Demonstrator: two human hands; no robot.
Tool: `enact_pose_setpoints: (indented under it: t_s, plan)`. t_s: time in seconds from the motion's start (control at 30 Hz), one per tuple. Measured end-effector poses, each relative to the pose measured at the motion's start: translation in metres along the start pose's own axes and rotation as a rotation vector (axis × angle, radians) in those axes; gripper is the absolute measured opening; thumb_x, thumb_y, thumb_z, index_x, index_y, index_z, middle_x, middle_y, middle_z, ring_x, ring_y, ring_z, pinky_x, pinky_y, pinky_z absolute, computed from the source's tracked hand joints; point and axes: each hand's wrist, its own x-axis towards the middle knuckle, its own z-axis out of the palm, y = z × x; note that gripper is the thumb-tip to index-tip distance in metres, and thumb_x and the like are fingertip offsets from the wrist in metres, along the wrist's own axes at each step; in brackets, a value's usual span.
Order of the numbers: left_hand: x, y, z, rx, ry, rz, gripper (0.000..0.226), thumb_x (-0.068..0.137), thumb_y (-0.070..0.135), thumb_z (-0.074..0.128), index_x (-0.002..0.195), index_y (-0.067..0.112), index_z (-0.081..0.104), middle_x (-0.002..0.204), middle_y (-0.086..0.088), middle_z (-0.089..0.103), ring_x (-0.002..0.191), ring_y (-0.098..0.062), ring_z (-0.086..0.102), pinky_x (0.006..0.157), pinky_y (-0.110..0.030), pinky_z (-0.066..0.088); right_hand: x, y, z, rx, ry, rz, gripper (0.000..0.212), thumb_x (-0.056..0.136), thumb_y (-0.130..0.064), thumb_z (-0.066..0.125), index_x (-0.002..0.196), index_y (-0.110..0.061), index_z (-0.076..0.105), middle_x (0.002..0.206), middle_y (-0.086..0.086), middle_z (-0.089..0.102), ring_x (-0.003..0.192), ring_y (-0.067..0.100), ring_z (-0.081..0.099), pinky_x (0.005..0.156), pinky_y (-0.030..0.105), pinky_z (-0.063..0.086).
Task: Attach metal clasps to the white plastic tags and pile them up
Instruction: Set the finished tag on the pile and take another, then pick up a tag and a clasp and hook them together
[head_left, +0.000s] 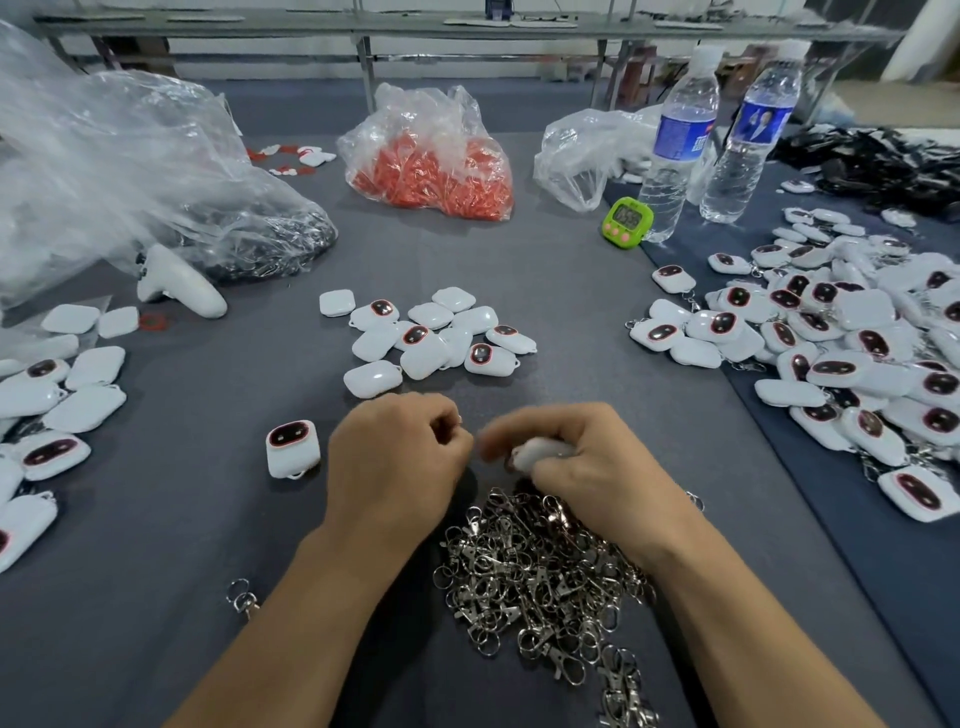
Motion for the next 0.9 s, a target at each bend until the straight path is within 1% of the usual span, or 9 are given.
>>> enact_pose_setpoints:
  t_s: [0.07, 0.13, 0.2, 0.27, 0.37, 0.47, 0.57, 0.7, 0.9]
  plan:
    - [0.0, 0.001, 0.002, -0.037, -0.092, 0.078, 0.008, 0.075, 0.029, 0.08, 0.077, 0.027, 0.073, 0.073, 0.011, 0.067, 0.074, -0.013, 0.058, 0.067, -0.03, 0.045, 0.003, 0.003, 0.0, 0.191, 0.163, 0.039, 0.046, 0.089, 0.012, 0.046, 0.101, -0.025, 0.069, 0.094, 0.001, 0.078, 0.076, 0.016, 0.07, 0.071, 0.034, 0.059]
    - [0.001, 0.001, 0.003, -0.086, -0.15, 0.102, 0.006, 0.076, 0.028, 0.079, 0.079, 0.028, 0.074, 0.075, 0.013, 0.065, 0.076, -0.009, 0.056, 0.069, -0.029, 0.044, 0.006, 0.005, 0.002, 0.273, 0.268, 0.108, 0.033, 0.091, 0.011, 0.049, 0.095, -0.02, 0.058, 0.088, 0.003, 0.076, 0.07, 0.021, 0.069, 0.072, 0.046, 0.059]
    - [0.002, -0.001, 0.003, -0.132, -0.194, 0.087, 0.006, 0.077, 0.029, 0.079, 0.081, 0.032, 0.076, 0.075, 0.015, 0.065, 0.077, -0.006, 0.056, 0.072, -0.027, 0.044, 0.008, 0.009, 0.002, 0.246, 0.298, 0.124, 0.035, 0.087, 0.011, 0.055, 0.081, -0.024, 0.06, 0.083, 0.007, 0.075, 0.068, 0.023, 0.067, 0.069, 0.049, 0.057]
    - [0.003, -0.003, 0.004, -0.174, -0.23, 0.075, 0.006, 0.077, 0.029, 0.078, 0.081, 0.034, 0.076, 0.075, 0.016, 0.066, 0.076, -0.004, 0.057, 0.071, -0.021, 0.042, 0.008, 0.011, 0.002, 0.163, 0.284, 0.088, 0.041, 0.079, 0.012, 0.06, 0.071, -0.028, 0.066, 0.081, 0.006, 0.074, 0.071, 0.015, 0.065, 0.064, 0.04, 0.052]
    - [0.004, -0.004, 0.004, -0.239, -0.279, 0.075, 0.009, 0.075, 0.029, 0.078, 0.081, 0.035, 0.075, 0.073, 0.018, 0.067, 0.075, -0.002, 0.059, 0.066, -0.015, 0.04, 0.007, 0.013, 0.004, -0.008, 0.289, 0.031, 0.045, 0.075, 0.009, 0.061, 0.072, -0.033, 0.074, 0.081, -0.011, 0.066, 0.061, 0.002, 0.054, 0.055, 0.017, 0.039]
    - [0.005, -0.005, 0.003, -0.286, -0.315, 0.071, 0.015, 0.074, 0.027, 0.079, 0.083, 0.038, 0.075, 0.075, 0.023, 0.067, 0.073, 0.0, 0.06, 0.061, -0.008, 0.037, 0.011, 0.016, 0.004, -0.125, 0.322, 0.008, 0.048, 0.079, 0.004, 0.061, 0.082, -0.041, 0.078, 0.088, -0.014, 0.07, 0.067, 0.006, 0.06, 0.058, 0.018, 0.044]
    - [0.006, -0.005, 0.002, -0.292, -0.328, 0.065, 0.013, 0.074, 0.025, 0.079, 0.08, 0.037, 0.076, 0.073, 0.025, 0.066, 0.071, 0.003, 0.06, 0.061, -0.006, 0.036, 0.014, 0.017, 0.003, -0.115, 0.37, 0.046, 0.041, 0.086, -0.01, 0.072, 0.106, -0.045, 0.066, 0.083, -0.007, 0.072, 0.066, 0.009, 0.065, 0.06, 0.023, 0.051]
    - [0.005, -0.005, 0.003, -0.266, -0.331, 0.1, 0.012, 0.075, 0.026, 0.077, 0.078, 0.038, 0.075, 0.072, 0.022, 0.065, 0.07, 0.001, 0.059, 0.061, -0.008, 0.035, 0.016, 0.017, 0.002, 0.008, 0.33, 0.098, 0.024, 0.086, -0.02, 0.08, 0.098, -0.033, 0.065, 0.063, -0.005, 0.068, 0.044, 0.009, 0.058, 0.046, 0.022, 0.044]
    - [0.005, -0.006, 0.003, -0.27, -0.332, 0.115, 0.017, 0.073, 0.032, 0.074, 0.087, 0.043, 0.073, 0.073, 0.025, 0.064, 0.074, 0.003, 0.058, 0.063, -0.007, 0.034, 0.013, 0.015, 0.003, -0.122, 0.302, 0.058, 0.027, 0.086, -0.013, 0.073, 0.093, -0.039, 0.071, 0.068, -0.013, 0.069, 0.052, 0.001, 0.055, 0.055, 0.017, 0.043]
